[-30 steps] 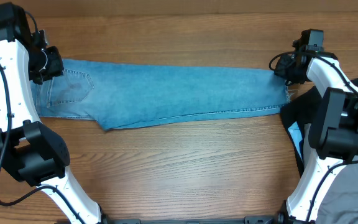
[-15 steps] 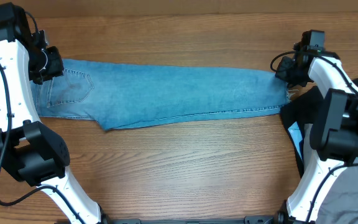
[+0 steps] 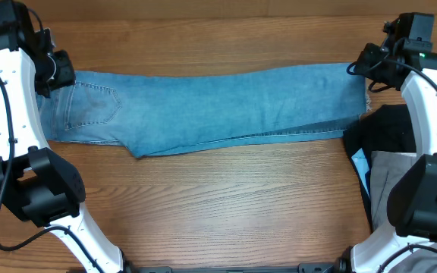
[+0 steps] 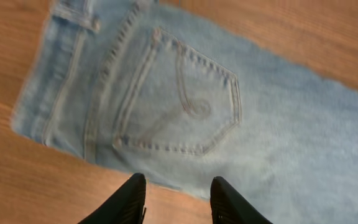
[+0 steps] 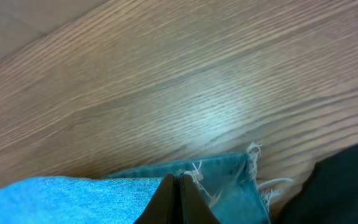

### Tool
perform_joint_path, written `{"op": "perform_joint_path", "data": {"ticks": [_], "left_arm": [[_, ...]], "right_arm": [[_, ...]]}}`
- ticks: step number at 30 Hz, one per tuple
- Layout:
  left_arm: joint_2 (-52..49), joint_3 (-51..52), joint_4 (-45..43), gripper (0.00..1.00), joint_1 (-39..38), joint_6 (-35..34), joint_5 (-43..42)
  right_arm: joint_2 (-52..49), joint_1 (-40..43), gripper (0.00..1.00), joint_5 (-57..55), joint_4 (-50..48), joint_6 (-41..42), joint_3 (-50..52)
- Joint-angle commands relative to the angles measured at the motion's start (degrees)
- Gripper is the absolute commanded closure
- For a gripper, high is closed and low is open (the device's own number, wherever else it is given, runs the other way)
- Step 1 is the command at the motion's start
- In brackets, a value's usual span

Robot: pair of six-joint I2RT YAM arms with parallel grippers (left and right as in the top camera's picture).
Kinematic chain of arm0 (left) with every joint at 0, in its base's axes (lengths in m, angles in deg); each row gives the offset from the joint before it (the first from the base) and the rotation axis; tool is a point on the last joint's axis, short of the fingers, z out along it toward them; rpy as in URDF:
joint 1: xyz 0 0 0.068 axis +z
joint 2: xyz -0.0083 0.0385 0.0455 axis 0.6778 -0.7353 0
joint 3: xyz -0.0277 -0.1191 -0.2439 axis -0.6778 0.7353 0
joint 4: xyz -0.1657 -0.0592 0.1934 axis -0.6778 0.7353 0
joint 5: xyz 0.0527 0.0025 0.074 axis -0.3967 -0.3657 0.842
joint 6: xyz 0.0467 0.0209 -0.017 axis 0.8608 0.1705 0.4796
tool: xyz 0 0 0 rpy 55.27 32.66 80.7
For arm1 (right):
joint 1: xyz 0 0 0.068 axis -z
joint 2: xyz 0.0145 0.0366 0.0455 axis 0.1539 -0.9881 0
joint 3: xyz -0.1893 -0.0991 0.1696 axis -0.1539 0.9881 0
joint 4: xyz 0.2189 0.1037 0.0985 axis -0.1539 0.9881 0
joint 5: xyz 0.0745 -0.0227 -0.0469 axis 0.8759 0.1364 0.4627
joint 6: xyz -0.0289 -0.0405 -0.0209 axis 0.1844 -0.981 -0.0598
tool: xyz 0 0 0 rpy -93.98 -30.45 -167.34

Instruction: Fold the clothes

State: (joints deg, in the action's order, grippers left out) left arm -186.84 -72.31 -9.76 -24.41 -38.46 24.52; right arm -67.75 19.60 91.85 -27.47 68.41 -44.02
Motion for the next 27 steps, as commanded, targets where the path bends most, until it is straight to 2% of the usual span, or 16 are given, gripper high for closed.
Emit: {"op": "perform_joint_path", "data": {"ticks": [1,7,14,18,20,25,27], "left_arm": [[1.0,-1.0,-3.1,0.60,0.7,1.1,0.9],[-1.5,-0.9,-8.7,0.59,3.5,0.2,0.6],[-9.6,-0.9,-16.1,0.57,7.6,1.2,-0.6],[-13.7,-0.9,-20.6,0.51,9.5,2.0,-1.4],[-14.8,-0.9,-22.8,0.46,10.3,2.4,-1.4],[-16.3,-0.9,-27.8,0.18,12.2,4.5,-2.1],[-17.1,-0.9,-29.0,0.14,12.8,4.5,-4.5]], "right_arm": [[1.9,0.3,0.96,-1.2,1.0,-0.2,-0.3],[1.9,0.3,0.96,-1.1,3.1,-0.2,-0.3],[1.9,0.3,0.96,-0.3,5.9,-0.3,-0.3],[1.9,0.3,0.96,1.0,6.8,-0.3,-0.3],[1.9,0.3,0.96,1.0,7.2,-0.3,-0.3],[1.9,0.3,0.96,1.0,7.8,-0.3,-0.3],[1.9,0.3,0.96,1.0,7.8,-0.3,-0.3]]}}
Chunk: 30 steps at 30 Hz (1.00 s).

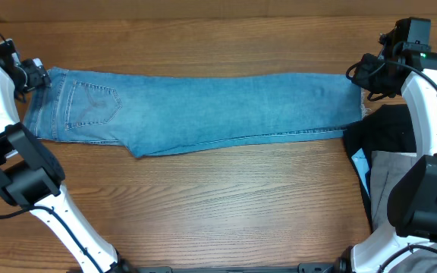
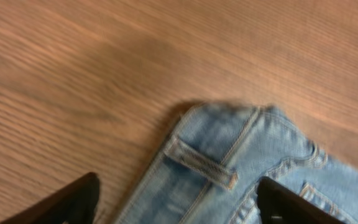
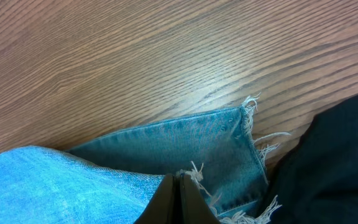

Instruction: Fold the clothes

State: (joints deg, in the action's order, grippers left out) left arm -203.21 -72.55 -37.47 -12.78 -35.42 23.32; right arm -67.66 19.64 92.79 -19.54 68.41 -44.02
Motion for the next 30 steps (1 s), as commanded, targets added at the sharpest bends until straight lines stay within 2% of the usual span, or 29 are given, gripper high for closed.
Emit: {"op": "perform_joint_path", "data": {"ticks": [1,9,10,11,12,13,15,17,21,30], "left_arm": [[-1.9,-0.7,-2.0,0.14,1.7,1.5,-6.4],[-8.3,-0.7,-1.9,0.13,2.0,2.4,-18.4],[-8.4,-0.7,-1.9,0.16,2.0,2.6,-19.3],[-8.5,-0.7,-2.1,0.24,1.9,2.6,-20.0],[-8.5,-0.7,-2.2,0.36,2.0,2.5,-20.1],[-8.5,-0.8,-2.1,0.53,2.0,2.5,-20.1],[-8.3,-1.3,-1.4,0.73,2.1,2.5,-21.4],[-7.7,-1.8,-1.1,0.82,2.5,2.5,-23.6],[-5.5,-3.4,-0.6,0.81,3.7,2.5,-27.2],[3.8,-4.1,5.6,0.89,5.0,2.6,-26.0]], "right_arm": [[1.8,0.3,0.96,0.0,0.0,-0.3,-0.3],[1.8,0.3,0.96,1.1,0.1,-0.2,-0.3],[1.8,0.3,0.96,1.1,0.1,-0.2,-0.3],[1.8,0.3,0.96,1.1,0.1,-0.2,-0.3],[1.8,0.3,0.96,1.1,0.1,-0.2,-0.3],[1.8,0.3,0.96,1.1,0.1,-0.2,-0.3],[1.8,0.3,0.96,1.1,0.2,-0.3,-0.3],[1.8,0.3,0.96,1.1,0.3,-0.3,-0.3],[1.8,0.3,0.96,1.1,-0.1,-0.3,-0.3],[1.8,0.3,0.96,1.1,-0.3,-0.3,-0.3]]}}
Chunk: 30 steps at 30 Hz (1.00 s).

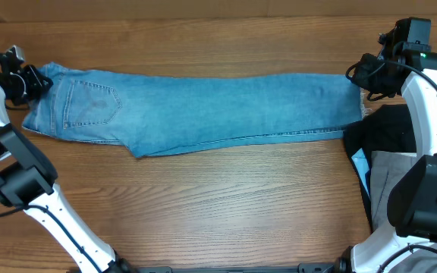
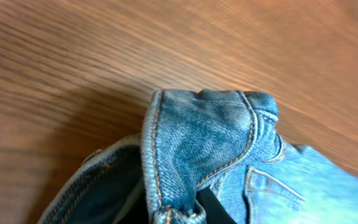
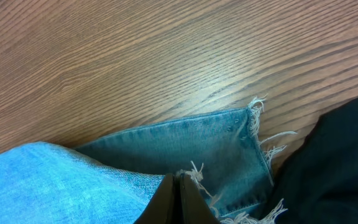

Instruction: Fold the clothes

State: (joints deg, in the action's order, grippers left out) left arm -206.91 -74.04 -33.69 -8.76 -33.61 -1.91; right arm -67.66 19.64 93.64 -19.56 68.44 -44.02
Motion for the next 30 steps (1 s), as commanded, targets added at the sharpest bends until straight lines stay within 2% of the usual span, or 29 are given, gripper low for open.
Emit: {"op": "perform_joint_path", "data": {"ticks": [1,6,13,19,22,30], "left_arm": [[8.8,-2.6,3.4,0.89,1.1,0.8,-0.3],[15.4,-2.6,10.5,0.91,2.2,0.6,4.3],[23.0,-2.6,18.6,0.90,4.8,-1.2,12.4],[26.0,-2.6,21.3,0.91,5.9,-2.2,9.0],[27.1,-2.6,21.9,0.87,5.9,-2.2,10.4],[27.0,-2.6,24.9,0.89,5.9,-2.1,10.0]], "right_arm": [[1.9,0.3,0.96,0.2,-0.3,-0.3,-0.3],[3.5,0.3,0.96,0.2,0.5,1.8,-0.3],[10.1,2.1,0.96,-6.2,5.7,12.5,-0.3],[18.9,3.2,0.96,-6.6,5.1,8.4,-0.3],[21.5,3.2,0.96,-5.5,5.5,7.3,-0.3],[21.6,3.1,0.96,-4.9,8.6,7.3,-0.2]]}}
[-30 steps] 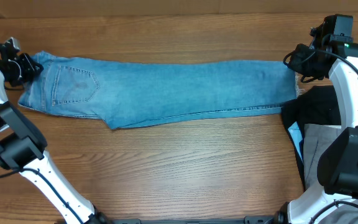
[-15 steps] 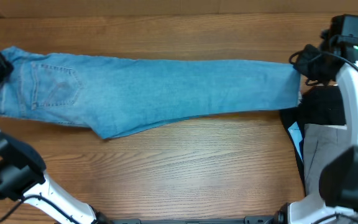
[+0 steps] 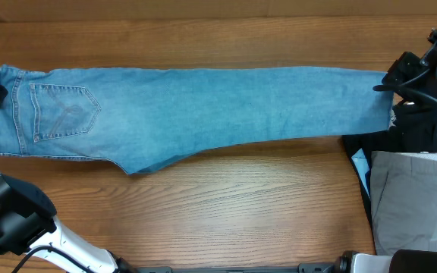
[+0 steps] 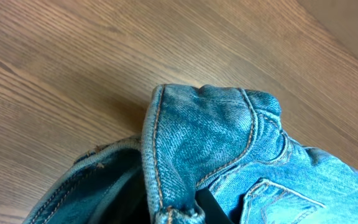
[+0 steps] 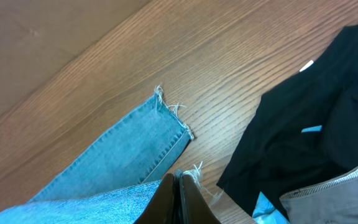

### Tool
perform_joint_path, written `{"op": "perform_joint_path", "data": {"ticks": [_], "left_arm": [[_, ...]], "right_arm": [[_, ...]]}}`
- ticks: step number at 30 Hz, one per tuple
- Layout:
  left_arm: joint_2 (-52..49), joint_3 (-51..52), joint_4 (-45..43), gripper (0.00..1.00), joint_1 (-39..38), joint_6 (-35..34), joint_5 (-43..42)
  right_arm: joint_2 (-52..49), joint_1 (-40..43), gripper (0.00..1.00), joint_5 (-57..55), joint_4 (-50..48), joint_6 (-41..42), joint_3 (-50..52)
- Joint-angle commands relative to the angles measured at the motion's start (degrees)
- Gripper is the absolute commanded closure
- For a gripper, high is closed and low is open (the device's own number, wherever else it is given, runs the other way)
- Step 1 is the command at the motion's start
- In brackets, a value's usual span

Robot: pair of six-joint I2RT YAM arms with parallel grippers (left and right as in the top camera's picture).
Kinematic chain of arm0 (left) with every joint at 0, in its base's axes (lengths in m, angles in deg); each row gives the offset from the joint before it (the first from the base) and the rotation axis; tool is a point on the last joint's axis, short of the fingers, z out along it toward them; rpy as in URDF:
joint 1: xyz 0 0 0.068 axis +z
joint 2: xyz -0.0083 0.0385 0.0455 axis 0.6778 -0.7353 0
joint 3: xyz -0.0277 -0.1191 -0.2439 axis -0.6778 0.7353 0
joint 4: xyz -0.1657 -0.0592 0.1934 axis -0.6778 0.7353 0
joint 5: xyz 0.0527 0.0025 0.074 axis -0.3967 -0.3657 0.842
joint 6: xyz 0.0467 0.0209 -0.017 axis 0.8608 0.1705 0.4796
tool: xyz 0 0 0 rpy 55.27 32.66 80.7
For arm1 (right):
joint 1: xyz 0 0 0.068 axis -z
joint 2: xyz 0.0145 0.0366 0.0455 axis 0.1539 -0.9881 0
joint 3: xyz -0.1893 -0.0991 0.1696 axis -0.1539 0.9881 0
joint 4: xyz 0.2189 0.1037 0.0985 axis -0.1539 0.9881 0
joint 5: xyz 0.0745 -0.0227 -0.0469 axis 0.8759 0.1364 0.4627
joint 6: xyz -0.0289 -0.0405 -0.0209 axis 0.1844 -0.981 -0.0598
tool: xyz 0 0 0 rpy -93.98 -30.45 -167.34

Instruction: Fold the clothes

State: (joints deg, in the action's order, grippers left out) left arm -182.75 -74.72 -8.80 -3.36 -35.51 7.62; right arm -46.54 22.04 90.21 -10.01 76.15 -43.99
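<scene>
Light blue jeans [image 3: 203,106] stretch across the whole table in the overhead view, back pocket [image 3: 58,112] at the left, frayed hems [image 3: 384,102] at the right. At the far left edge my left gripper is shut on the waistband [image 4: 185,143], which bunches over its fingers in the left wrist view. My right gripper [image 3: 394,78] is shut on the leg hem [image 5: 194,171] at the far right. The wrist view shows the lower leg's hem [image 5: 169,115] hanging beyond the fingers [image 5: 169,199].
A pile of other clothes lies at the right edge: a black garment [image 3: 416,129], a grey one [image 3: 412,201] and a bit of light blue fabric [image 3: 359,163]. Bare wood table [image 3: 226,220] lies in front of the jeans.
Both grippers have moved outward and the jeans are now pulled taut and wider, reaching nearly both table edges. The right hem is lifted off the wood; both grips are unchanged.
First the left gripper hovered open over the back pocket while the right held the hem. It then stood open at the waistband corner, then shut on it. Now both arms are spread and the jeans are stretched out straight.
</scene>
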Motion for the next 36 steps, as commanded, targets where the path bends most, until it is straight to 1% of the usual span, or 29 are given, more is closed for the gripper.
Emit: {"op": "perform_joint_path", "data": {"ticks": [1,3,6,13,18,22,24,25,27,30,33,36], "left_arm": [[2.9,-1.9,0.2,0.90,0.5,-0.2,0.0],[3.3,-1.9,0.9,0.93,0.5,-0.1,-2.4],[5.8,-2.0,0.6,0.96,0.5,2.1,-7.1],[18.1,-2.1,-0.9,0.95,0.5,2.9,-6.8],[27.2,-2.1,-0.8,0.95,0.5,2.8,-6.8],[35.0,-2.1,-0.9,0.95,0.5,2.4,-6.7],[38.8,-2.1,-1.2,0.95,0.5,1.4,-4.9],[40.1,-2.1,-1.3,0.95,0.5,0.7,-3.7],[44.7,-2.5,-1.3,0.95,0.5,-0.5,0.5],[48.7,-4.5,-1.3,0.95,0.4,-2.7,4.6],[50.8,-8.6,-0.5,0.94,0.4,-5.0,7.7],[50.8,-14.4,1.8,0.92,-0.5,-6.7,10.4]], "right_arm": [[0.5,0.7,0.96,-1.4,-1.4,-0.5,-0.3],[1.0,0.7,0.96,-1.4,-2.0,-0.5,-0.3],[3.0,0.7,0.96,-1.4,-2.4,-0.8,-1.2],[9.8,1.2,0.96,-1.4,-0.8,-1.5,-6.9],[13.5,3.1,0.96,-1.4,4.3,0.0,-14.7],[15.1,4.2,0.96,-1.4,9.8,0.0,-24.4],[15.2,4.2,0.96,-1.4,12.9,0.5,-30.3],[15.2,4.2,0.96,-1.4,13.6,0.8,-31.7],[15.2,4.2,0.96,-1.4,16.9,1.8,-38.0],[15.2,4.2,0.96,-1.4,19.8,2.6,-43.4],[15.2,4.2,0.96,-1.4,22.0,3.1,-46.8],[15.2,4.2,0.96,-1.4,23.9,3.1,-48.1]]}}
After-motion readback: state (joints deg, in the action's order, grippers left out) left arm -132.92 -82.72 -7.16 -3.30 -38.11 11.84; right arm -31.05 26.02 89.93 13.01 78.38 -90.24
